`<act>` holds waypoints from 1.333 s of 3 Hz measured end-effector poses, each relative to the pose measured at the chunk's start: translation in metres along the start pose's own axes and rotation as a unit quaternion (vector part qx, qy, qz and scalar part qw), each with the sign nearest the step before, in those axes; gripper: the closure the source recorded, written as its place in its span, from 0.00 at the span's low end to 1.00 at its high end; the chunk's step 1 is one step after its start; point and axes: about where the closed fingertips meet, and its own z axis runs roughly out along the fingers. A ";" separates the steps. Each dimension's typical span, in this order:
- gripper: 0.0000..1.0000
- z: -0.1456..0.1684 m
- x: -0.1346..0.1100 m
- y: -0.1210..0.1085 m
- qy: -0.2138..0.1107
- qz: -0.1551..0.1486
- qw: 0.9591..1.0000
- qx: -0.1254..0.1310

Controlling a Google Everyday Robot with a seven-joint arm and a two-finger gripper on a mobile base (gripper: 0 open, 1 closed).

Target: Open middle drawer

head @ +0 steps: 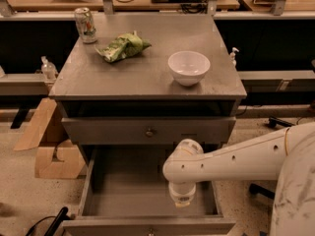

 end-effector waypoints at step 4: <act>1.00 0.078 -0.019 -0.014 -0.037 -0.029 0.999 -0.014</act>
Offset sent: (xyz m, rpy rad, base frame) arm 0.0115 0.0201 -0.0901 0.1198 0.0457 0.0677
